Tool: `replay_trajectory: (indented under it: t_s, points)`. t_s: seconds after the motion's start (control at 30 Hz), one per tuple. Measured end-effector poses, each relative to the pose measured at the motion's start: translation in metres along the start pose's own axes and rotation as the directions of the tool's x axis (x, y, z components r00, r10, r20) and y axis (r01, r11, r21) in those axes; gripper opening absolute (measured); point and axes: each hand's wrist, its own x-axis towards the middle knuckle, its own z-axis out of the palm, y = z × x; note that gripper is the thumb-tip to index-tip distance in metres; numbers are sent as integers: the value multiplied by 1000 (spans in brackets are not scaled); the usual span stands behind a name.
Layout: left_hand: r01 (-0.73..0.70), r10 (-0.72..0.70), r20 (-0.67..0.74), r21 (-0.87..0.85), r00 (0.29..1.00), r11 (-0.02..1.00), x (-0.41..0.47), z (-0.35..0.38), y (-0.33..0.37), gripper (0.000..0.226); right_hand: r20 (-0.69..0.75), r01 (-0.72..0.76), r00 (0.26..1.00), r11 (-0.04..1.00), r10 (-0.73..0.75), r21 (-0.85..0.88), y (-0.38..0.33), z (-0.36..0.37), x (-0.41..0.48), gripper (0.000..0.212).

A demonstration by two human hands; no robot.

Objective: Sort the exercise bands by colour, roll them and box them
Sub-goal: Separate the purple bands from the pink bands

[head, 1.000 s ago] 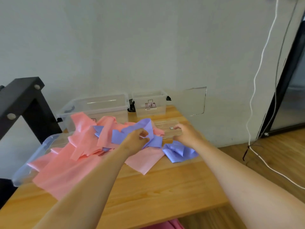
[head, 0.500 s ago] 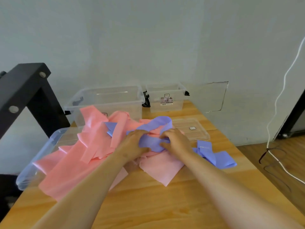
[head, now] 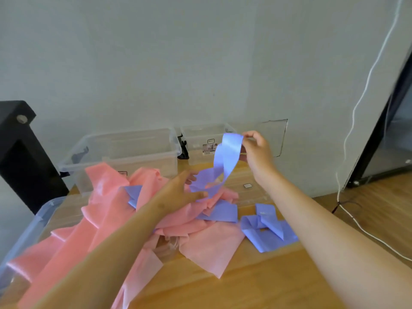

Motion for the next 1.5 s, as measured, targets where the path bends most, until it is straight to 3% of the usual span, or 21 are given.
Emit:
replay_trajectory:
  t_s: [0.07, 0.17, 0.33, 0.43, 0.53, 0.63, 0.7, 0.8, 0.9, 0.93, 1.0, 1.1, 1.17, 1.27, 1.33, 1.5]
  points:
    - [14, -14, 8, -19, 1000, 1000, 6, 2, 3, 63, -98, 74, 993, 997, -70, 38, -20, -10, 5, 22]
    - [20, -20, -4, -29, 1000, 999, 11, 8, 9, 53, -255, 213, 939, 972, -231, -97, -36, -27, 5, 18]
    - [21, -21, 16, -37, 1000, 999, 16, 24, 14, 37, -276, 253, 904, 929, -327, -272, -28, -55, -6, 18]
    - [2, -1, 37, -28, 999, 1000, 17, 37, 14, 34, -189, 155, 954, 919, -235, -362, -5, -70, -12, 18]
    - [-13, 9, 79, 50, 997, 999, 13, 44, 12, 41, -11, -4, 1000, 850, -2, -527, 30, -83, -24, 19]
    - [2, -16, 142, 102, 990, 995, 5, 44, 6, 53, 152, -75, 949, 667, 276, -742, 66, -97, -33, 26]
    - [29, -50, 150, 137, 987, 990, -1, 43, -1, 57, 198, -61, 906, 580, 373, -812, 77, -101, -38, 36]
    - [53, -77, 100, 225, 992, 973, -13, 41, -9, 45, 239, 16, 906, 536, 349, -844, 72, -96, -40, 31]
    - [102, -119, 79, 193, 990, 976, -28, 36, -10, 70, 322, 187, 924, 489, 207, -852, 62, -76, -44, 8]
    - [119, -135, 78, 177, 988, 977, -32, 34, -13, 65, 352, 227, 920, 492, 176, -840, 61, -67, -46, 4]
    - [108, -126, 61, 231, 990, 967, -38, 30, -21, 40, 401, 270, 899, 501, 174, -822, 68, -46, -52, 25]
    - [52, -50, -14, 353, 999, 934, -47, 18, -35, 35, 439, 302, 868, 454, 233, -838, 87, -15, -60, 52]
    - [63, -42, -64, 371, 997, 926, -54, 8, -41, 32, 409, 300, 879, 380, 247, -875, 100, -2, -65, 53]
    - [104, -67, -106, 408, 992, 907, -58, -5, -47, 23, 360, 241, 912, 455, 197, -857, 102, 5, -68, 32]
    - [117, -79, -107, 406, 991, 906, -58, -10, -46, 28, 348, 213, 921, 523, 174, -826, 95, 7, -67, 11]
    - [-32, 55, -61, 335, 997, 942, -45, 0, -25, 61, 389, 199, 917, 746, 87, -636, 57, 17, -62, 28]
